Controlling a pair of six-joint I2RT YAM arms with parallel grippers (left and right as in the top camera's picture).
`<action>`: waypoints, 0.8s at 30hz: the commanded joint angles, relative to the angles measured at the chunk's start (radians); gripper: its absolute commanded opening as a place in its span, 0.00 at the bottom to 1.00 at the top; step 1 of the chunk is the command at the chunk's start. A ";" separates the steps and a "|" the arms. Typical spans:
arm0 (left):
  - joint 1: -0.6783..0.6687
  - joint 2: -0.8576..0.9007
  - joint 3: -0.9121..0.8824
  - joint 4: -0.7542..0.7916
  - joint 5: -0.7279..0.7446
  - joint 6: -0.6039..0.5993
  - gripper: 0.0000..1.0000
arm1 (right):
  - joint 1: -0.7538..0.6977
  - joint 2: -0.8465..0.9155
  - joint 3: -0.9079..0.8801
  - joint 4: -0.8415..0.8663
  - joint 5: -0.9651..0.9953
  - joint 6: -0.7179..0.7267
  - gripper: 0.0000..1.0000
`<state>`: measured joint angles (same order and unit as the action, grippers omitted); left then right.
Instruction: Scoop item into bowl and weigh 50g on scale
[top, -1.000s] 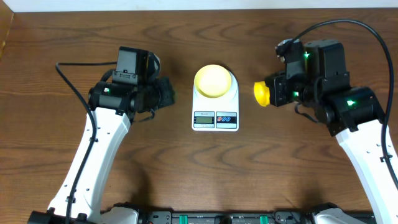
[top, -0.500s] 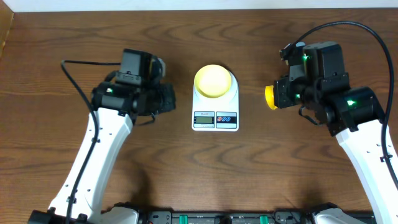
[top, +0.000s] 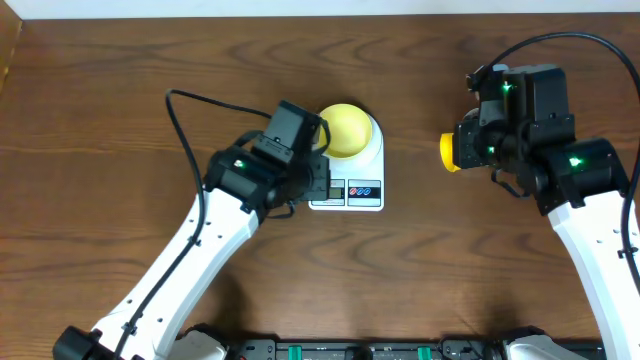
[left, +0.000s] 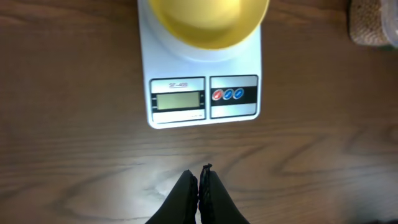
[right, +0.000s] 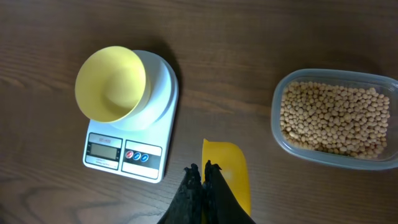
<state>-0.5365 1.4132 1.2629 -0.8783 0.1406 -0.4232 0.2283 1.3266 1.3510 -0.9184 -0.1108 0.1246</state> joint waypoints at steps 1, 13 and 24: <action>-0.053 0.046 -0.001 0.008 -0.120 -0.172 0.07 | -0.007 -0.012 0.019 0.003 0.007 -0.002 0.01; -0.147 0.216 -0.001 0.050 -0.180 -0.357 0.07 | -0.007 -0.011 0.018 0.004 0.008 -0.002 0.01; -0.190 0.314 -0.001 0.038 -0.194 -0.242 0.73 | -0.007 0.005 0.015 0.008 0.008 -0.002 0.01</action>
<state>-0.7231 1.7107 1.2629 -0.8330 -0.0299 -0.6975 0.2283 1.3266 1.3510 -0.9157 -0.1108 0.1246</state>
